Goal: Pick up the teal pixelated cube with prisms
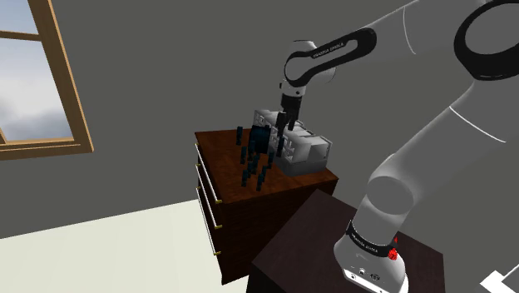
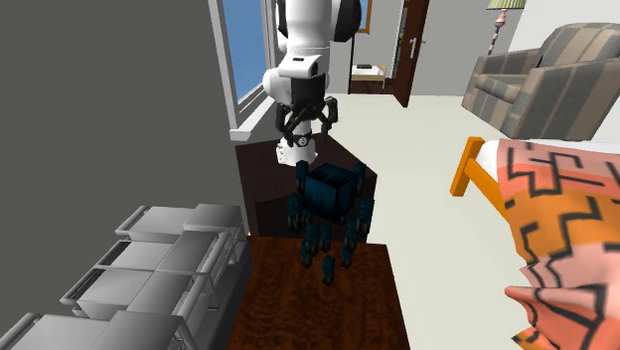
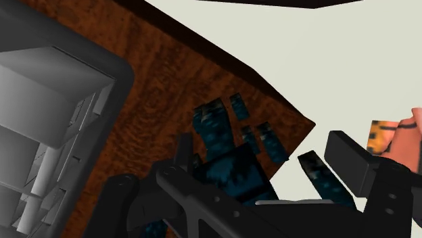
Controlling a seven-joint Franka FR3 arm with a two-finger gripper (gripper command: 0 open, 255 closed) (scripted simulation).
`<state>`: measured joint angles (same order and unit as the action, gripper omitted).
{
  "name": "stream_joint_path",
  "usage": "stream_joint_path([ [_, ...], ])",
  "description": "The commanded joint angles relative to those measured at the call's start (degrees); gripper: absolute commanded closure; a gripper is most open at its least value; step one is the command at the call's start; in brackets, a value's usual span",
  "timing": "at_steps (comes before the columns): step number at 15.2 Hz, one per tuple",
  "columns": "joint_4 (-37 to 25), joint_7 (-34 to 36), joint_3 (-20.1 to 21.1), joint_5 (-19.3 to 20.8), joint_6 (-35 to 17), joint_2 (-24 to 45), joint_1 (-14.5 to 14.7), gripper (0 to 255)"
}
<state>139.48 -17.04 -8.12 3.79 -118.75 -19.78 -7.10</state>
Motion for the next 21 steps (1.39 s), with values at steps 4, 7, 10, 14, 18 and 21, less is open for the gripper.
stream_joint_path([
  [4,-0.69,-1.87,-2.06,-0.75,-5.7,5.86,-0.82,0],
  [7,0.58,-2.0,-2.19,-0.89,-8.21,7.11,-0.79,0],
  [10,1.58,-2.13,-2.3,-1.04,-10.39,8.29,-0.77,0],
  [14,1.52,-2.15,-2.31,-1.03,-10.28,8.24,-0.78,255],
  [18,1.55,-2.16,-2.31,-1.03,-10.29,8.22,-0.78,255],
  [21,1.58,-2.13,-2.3,-1.04,-10.39,8.29,-0.77,255],
])
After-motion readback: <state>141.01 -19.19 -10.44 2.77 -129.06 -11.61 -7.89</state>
